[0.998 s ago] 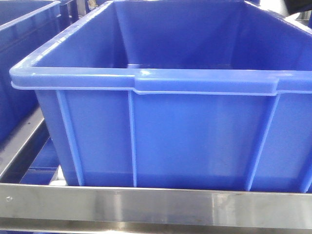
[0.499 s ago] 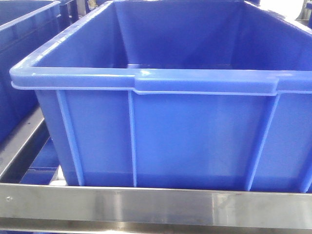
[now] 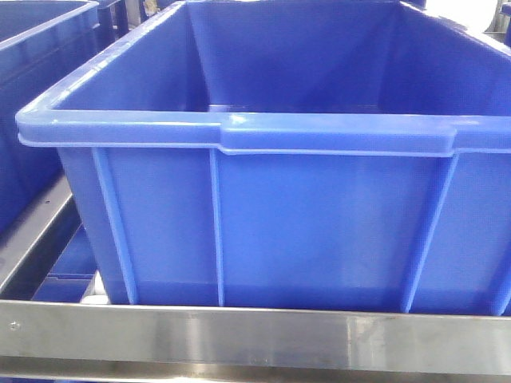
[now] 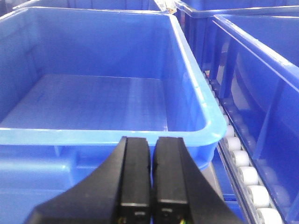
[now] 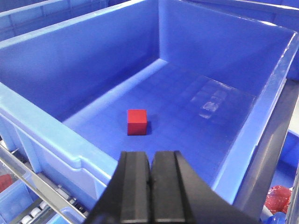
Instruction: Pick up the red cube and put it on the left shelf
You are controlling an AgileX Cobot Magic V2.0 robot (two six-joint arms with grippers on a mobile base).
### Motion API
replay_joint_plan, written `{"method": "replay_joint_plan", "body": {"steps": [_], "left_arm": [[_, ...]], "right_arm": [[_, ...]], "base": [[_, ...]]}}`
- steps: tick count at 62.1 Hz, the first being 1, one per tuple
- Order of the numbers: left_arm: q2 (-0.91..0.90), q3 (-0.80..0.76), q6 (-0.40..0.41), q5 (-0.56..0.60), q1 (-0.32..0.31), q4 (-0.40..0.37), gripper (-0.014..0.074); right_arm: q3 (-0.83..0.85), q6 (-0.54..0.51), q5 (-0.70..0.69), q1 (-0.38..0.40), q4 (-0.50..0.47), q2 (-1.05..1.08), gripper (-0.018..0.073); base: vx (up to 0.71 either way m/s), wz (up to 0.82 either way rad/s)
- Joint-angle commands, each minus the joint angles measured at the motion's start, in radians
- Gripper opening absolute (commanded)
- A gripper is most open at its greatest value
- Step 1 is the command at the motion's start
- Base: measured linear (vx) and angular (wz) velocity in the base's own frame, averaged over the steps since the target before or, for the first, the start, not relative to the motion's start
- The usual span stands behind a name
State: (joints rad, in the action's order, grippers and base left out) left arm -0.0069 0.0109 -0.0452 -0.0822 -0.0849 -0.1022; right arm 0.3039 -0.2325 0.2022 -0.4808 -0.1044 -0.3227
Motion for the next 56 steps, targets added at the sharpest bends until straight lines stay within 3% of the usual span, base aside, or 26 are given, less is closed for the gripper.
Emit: {"method": "replay_joint_plan", "body": {"steps": [1, 8, 14, 28, 38, 56], "left_arm": [[-0.012, 0.024, 0.005, 0.088, -0.005, -0.004, 0.0101], [-0.012, 0.024, 0.005, 0.088, -0.005, -0.004, 0.0102], [-0.012, 0.024, 0.005, 0.088, -0.005, -0.004, 0.0102], [-0.012, 0.024, 0.005, 0.088, -0.005, -0.004, 0.0102], [-0.012, 0.024, 0.005, 0.088, -0.005, -0.004, 0.0102], [-0.012, 0.024, 0.005, 0.088, -0.005, -0.004, 0.0102]], "right_arm": [[0.03, -0.004, -0.102, 0.001, 0.005, -0.004, 0.0054], [0.029, 0.066, -0.109, 0.03, 0.007, -0.004, 0.0054], [0.029, 0.097, -0.11, 0.11, 0.013, -0.002, 0.0054], [-0.026, 0.161, -0.174, 0.384, 0.013, 0.141, 0.0054], [-0.131, 0.244, -0.225, 0.528, 0.013, 0.282, 0.0054], [-0.311, 0.323, -0.297, 0.559, 0.013, 0.351, 0.0054]], "base": [[0.0, 0.0], [0.0, 0.0], [0.0, 0.0], [0.0, 0.0], [0.0, 0.0], [0.0, 0.0]]}}
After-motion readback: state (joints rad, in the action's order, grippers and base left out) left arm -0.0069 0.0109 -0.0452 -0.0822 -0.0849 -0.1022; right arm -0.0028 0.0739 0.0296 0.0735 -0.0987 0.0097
